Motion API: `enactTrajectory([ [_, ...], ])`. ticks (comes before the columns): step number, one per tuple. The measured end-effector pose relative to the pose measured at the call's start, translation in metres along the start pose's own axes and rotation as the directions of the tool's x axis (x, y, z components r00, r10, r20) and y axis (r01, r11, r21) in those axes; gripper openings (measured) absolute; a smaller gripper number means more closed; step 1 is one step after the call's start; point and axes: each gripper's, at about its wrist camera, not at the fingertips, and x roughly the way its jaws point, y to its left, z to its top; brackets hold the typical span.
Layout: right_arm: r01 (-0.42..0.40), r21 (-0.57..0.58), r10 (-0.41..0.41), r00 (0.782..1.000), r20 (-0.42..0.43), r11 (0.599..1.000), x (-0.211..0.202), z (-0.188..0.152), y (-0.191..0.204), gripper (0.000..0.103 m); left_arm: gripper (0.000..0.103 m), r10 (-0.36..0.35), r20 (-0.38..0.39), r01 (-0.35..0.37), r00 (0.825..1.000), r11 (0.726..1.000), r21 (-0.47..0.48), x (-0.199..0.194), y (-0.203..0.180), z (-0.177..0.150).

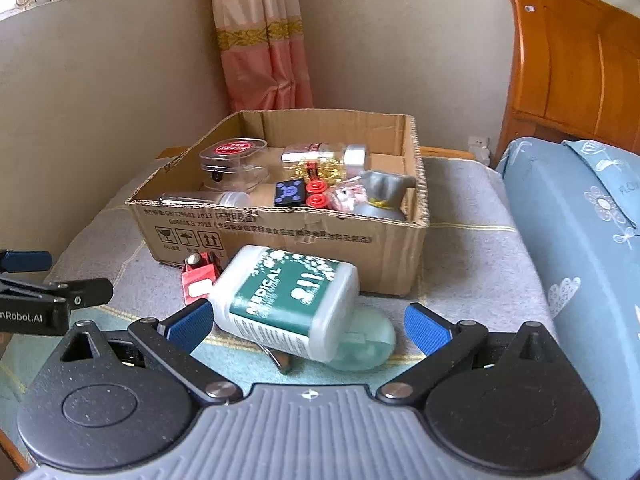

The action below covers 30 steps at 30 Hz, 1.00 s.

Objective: Organize rigid objects
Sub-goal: 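Withdraw both tools and lower the right tool onto the white MEDICAL bottle, then close the left tool on the red toy train while the right tool grips the MEDICAL bottle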

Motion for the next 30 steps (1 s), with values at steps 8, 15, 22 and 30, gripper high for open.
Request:
enactTrajectory([
  [8, 0.036, 0.038, -0.034, 0.999, -0.033, 0.999, 0.029, 0.021, 0.011, 0.103, 0.102, 0.044, 0.031, -0.044, 0.999, 0.999, 0.000, 0.003, 0.016, -0.001],
  [15, 0.080, 0.034, -0.078, 0.995, -0.068, 0.996, 0.048, 0.027, 0.025, 0.098, 0.102, 0.049, 0.034, -0.049, 0.998, 0.999, 0.005, 0.004, 0.023, -0.004],
  [22, 0.084, 0.010, -0.083, 0.994, -0.073, 0.996, 0.043, 0.023, 0.026, 0.091, 0.102, 0.032, 0.041, -0.033, 0.999, 0.999, 0.019, 0.002, 0.020, -0.004],
  [30, 0.049, -0.035, -0.051, 0.996, -0.076, 0.998, 0.025, 0.008, 0.024, 0.091, 0.102, 0.003, 0.047, -0.005, 0.999, 0.998, 0.055, -0.002, 0.010, -0.002],
])
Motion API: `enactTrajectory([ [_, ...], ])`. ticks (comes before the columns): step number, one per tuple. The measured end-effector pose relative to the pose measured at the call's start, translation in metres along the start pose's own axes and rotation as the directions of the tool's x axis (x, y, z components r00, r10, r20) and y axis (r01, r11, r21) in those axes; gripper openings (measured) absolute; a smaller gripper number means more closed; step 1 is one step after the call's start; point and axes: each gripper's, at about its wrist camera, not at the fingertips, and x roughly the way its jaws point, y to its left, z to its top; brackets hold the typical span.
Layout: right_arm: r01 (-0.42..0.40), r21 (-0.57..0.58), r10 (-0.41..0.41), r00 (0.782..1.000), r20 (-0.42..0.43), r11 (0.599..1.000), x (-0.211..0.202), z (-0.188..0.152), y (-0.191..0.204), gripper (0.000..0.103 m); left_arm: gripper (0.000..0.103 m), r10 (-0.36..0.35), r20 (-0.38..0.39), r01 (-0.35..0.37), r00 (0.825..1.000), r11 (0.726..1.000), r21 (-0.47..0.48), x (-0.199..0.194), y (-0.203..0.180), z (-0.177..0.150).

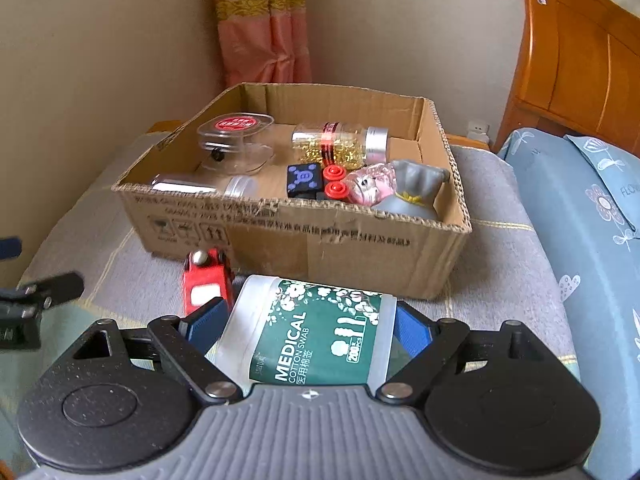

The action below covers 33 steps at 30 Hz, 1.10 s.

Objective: Organize rigid objects
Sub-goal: 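Close the left tool on the red toy train while the right tool grips the MEDICAL bottle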

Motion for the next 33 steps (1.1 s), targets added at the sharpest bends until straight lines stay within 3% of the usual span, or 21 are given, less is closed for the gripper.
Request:
enactTrajectory([
  [17, -0.119, 0.014, 0.120, 0.991, -0.063, 0.993, -0.021, -0.047, -0.014, 0.088, 0.102, -0.110, -0.021, 0.111, 0.994, 0.987, 0.117, 0.006, -0.050, 0.020],
  [22, -0.148, 0.018, 0.148, 0.988, -0.034, 0.989, -0.022, -0.054, -0.019, 0.099, 0.102, -0.151, -0.010, 0.151, 0.988, 0.977, 0.149, 0.018, -0.072, 0.030],
  [26, -0.140, 0.001, 0.140, 0.990, -0.013, 0.990, -0.021, -0.056, -0.020, 0.099, 0.102, -0.172, -0.031, 0.174, 0.985, 0.972, 0.160, 0.036, -0.086, 0.032],
  [33, -0.149, -0.005, 0.149, 0.989, 0.000, 0.989, -0.022, -0.057, -0.021, 0.099, 0.102, -0.147, -0.067, 0.155, 0.987, 0.979, 0.134, 0.053, -0.081, 0.028],
])
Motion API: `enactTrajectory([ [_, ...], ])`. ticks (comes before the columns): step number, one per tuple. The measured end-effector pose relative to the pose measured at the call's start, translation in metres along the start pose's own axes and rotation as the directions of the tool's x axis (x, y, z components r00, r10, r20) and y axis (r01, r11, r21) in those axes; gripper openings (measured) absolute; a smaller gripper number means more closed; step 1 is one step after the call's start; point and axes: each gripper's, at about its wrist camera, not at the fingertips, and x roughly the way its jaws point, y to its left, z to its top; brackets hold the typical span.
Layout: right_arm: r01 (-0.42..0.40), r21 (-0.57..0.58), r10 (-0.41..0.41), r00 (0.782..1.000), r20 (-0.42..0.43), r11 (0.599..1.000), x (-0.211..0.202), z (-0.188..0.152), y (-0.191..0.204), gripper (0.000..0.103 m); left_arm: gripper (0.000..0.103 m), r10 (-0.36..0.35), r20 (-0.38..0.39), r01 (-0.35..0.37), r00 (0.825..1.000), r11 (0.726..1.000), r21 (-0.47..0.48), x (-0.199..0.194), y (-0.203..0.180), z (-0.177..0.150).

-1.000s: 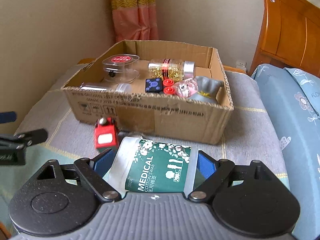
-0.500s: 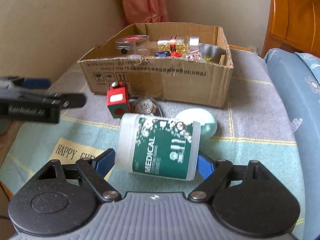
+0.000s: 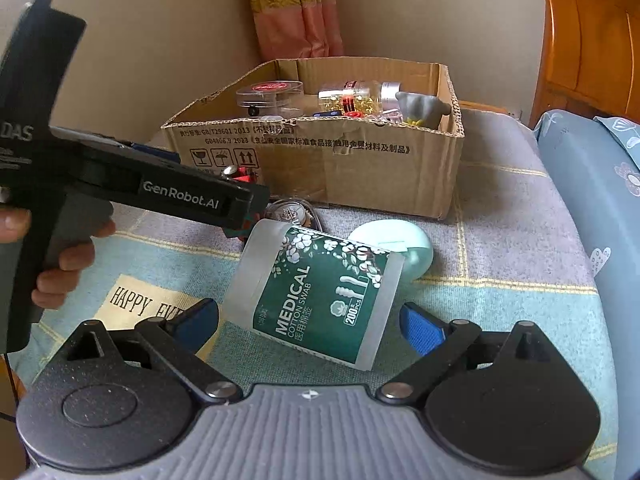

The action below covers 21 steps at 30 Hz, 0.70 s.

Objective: Organize rigid objects
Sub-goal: 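Close the left tool on the red toy train while the right tool grips the MEDICAL bottle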

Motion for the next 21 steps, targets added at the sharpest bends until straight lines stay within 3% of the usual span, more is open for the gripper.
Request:
enactTrajectory([
  [10, 0.017, -0.028, -0.017, 1.000, -0.001, 0.999, 0.001, -0.003, 0.005, 0.099, 0.102, 0.074, -0.006, -0.074, 0.997, 0.997, -0.037, -0.018, 0.034, -0.025],
  [21, 0.065, -0.108, -0.070, 0.997, -0.040, 0.992, 0.013, -0.019, 0.014, 0.101, 0.102, 0.024, -0.015, -0.025, 1.000, 0.999, -0.031, -0.008, 0.028, -0.029],
])
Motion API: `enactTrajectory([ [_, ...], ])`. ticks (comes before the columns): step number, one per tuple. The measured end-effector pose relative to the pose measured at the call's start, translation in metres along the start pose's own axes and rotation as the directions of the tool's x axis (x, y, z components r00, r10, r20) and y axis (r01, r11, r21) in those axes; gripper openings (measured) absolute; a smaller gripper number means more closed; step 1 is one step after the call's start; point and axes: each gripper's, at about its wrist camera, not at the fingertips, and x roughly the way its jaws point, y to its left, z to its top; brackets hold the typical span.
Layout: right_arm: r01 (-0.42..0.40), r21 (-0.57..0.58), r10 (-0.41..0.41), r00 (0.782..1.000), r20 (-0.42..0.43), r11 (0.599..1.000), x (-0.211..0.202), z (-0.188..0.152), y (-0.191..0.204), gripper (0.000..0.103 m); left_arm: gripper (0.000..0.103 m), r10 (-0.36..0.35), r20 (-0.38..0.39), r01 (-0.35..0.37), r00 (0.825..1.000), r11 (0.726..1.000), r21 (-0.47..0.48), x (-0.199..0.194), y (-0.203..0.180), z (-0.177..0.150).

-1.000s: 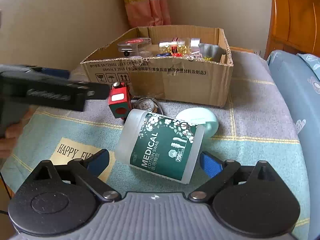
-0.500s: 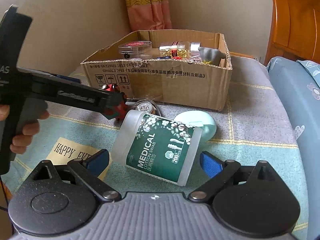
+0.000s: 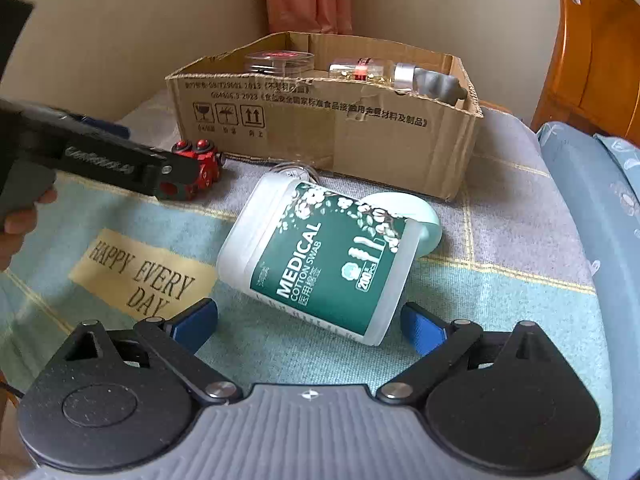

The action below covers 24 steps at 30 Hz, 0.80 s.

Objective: Organize rigid objects
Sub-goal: 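Close the left tool on the red toy train while the right tool grips the MEDICAL bottle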

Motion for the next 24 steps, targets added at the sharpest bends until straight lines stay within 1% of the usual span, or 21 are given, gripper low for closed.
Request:
enactTrajectory([
  [1, 0.007, -0.009, -0.007, 1.000, -0.002, 1.000, 0.001, -0.001, 0.001, 0.103, 0.102, -0.002, -0.013, 0.002, 1.000, 1.000, -0.008, 0.004, -0.001, 0.000],
  [4, 0.015, -0.016, -0.015, 1.000, 0.001, 1.000, 0.001, -0.001, 0.002, 0.103, 0.102, 0.001, -0.043, -0.002, 0.999, 1.000, -0.030, 0.014, -0.003, 0.002],
  [8, 0.015, -0.020, -0.015, 1.000, 0.003, 1.000, 0.002, 0.001, 0.002, 0.103, 0.102, 0.033, -0.082, -0.037, 0.996, 0.998, -0.045, 0.021, 0.002, -0.001],
  [11, 0.014, -0.022, -0.013, 1.000, 0.010, 1.000, 0.002, 0.000, 0.002, 0.103, 0.102, 0.029, -0.089, -0.036, 0.996, 0.996, -0.077, 0.018, 0.013, -0.007],
  [16, 0.012, -0.023, -0.011, 1.000, 0.028, 1.000, 0.002, -0.003, 0.001, 0.103, 0.102, 0.051, -0.094, -0.062, 0.994, 0.990, -0.126, 0.012, 0.030, -0.016],
  [19, 0.013, -0.022, -0.012, 0.999, 0.031, 1.000, 0.002, -0.003, 0.001, 0.103, 0.101, 0.063, -0.085, -0.072, 0.994, 0.991, -0.115, 0.010, 0.031, -0.017],
  [20, 0.014, -0.021, -0.013, 0.999, 0.030, 1.000, 0.002, -0.003, 0.002, 0.103, 0.099, 0.061, -0.079, -0.069, 0.995, 0.992, -0.107, 0.009, 0.030, -0.017],
  [24, 0.018, -0.011, -0.018, 1.000, 0.007, 1.000, 0.002, 0.002, 0.002, 0.103, 0.097, 0.039, -0.057, -0.042, 0.998, 0.997, -0.057, 0.010, 0.021, -0.014],
])
